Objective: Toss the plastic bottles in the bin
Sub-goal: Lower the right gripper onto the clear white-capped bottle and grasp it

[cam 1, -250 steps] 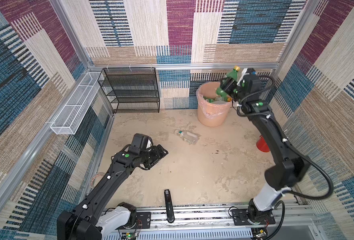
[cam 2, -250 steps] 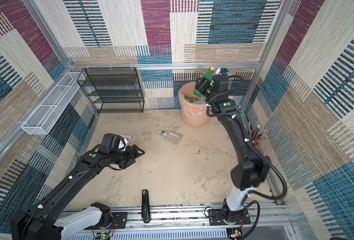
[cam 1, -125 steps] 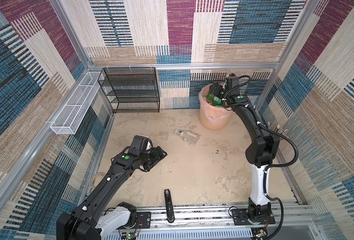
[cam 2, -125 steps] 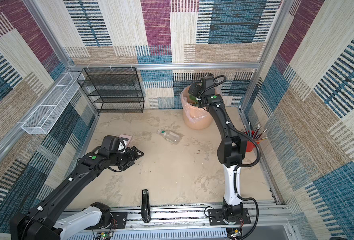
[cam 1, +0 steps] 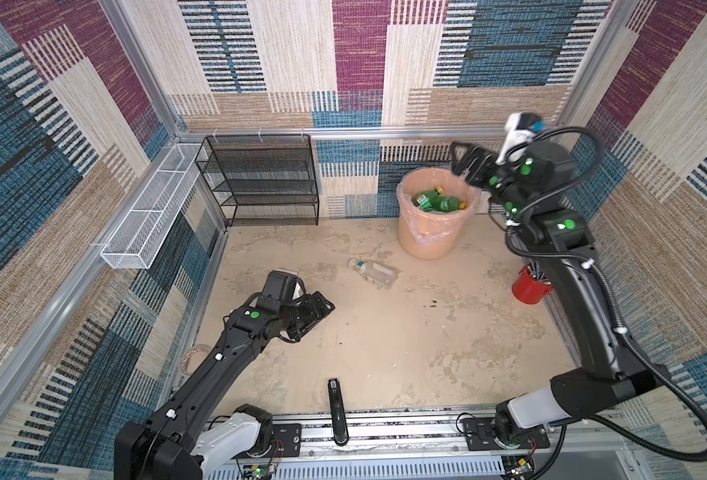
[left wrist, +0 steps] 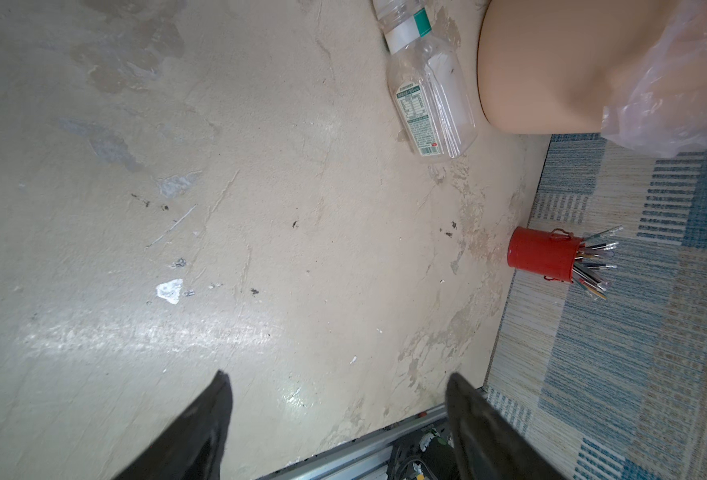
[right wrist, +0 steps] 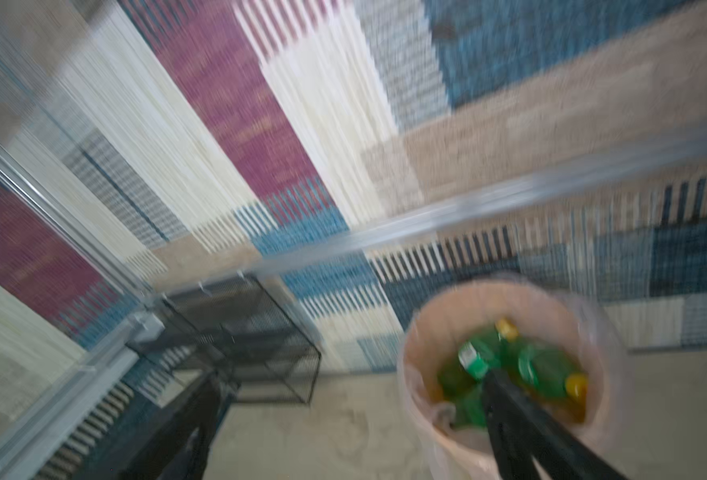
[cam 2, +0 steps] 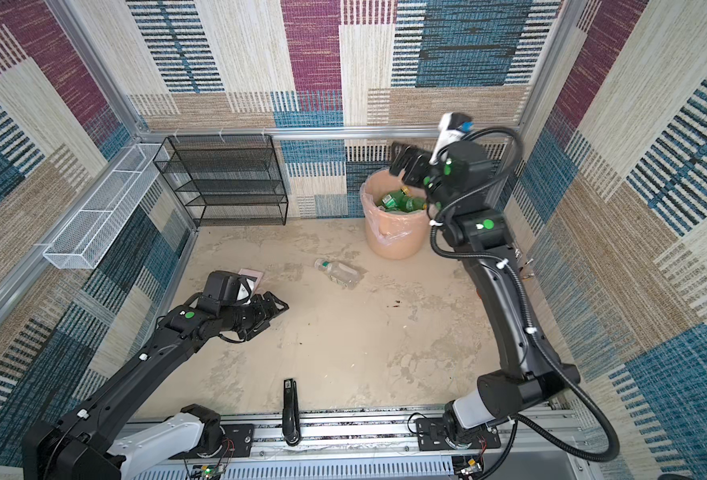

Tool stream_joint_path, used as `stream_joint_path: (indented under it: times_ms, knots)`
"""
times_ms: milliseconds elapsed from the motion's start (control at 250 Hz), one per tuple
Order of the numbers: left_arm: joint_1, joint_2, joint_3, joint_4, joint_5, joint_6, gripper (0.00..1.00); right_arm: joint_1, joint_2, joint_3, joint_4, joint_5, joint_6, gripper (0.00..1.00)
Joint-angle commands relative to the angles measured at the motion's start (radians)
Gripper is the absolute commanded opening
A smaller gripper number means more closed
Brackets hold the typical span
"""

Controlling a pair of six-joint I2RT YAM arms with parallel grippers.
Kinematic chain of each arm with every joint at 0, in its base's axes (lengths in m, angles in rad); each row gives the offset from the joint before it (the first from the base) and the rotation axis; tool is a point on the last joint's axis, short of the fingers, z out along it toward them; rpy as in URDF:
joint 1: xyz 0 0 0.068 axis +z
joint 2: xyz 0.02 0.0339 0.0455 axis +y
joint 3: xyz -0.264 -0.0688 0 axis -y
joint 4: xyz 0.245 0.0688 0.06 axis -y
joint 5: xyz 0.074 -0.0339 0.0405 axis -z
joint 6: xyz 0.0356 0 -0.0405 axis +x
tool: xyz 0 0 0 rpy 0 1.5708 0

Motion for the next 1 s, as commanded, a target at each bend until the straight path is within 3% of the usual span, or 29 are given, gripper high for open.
stream_joint_path:
  times_ms: [0,152,388,820,996]
  knots:
    - [0.002,-0.004,-0.006,0.008,0.003,0.010,0.82,0.109,-0.059,-0.126,0.007,-0.003,-0.146,0.99]
    - [0.002,-0.002,0.001,0.002,0.009,0.020,0.82,0.233,0.013,-0.234,-0.082,-0.057,-0.197,1.00]
    - [0.009,-0.039,-0.015,-0.026,0.009,0.036,0.82,0.286,0.274,-0.210,-0.272,-0.045,-0.202,0.84]
    - [0.031,-0.106,-0.013,-0.092,-0.008,0.069,0.82,0.289,0.710,0.151,-0.382,0.123,-0.275,0.99]
    - [0.045,-0.122,-0.016,-0.105,-0.012,0.075,0.83,0.287,0.844,0.287,-0.432,0.131,-0.316,1.00]
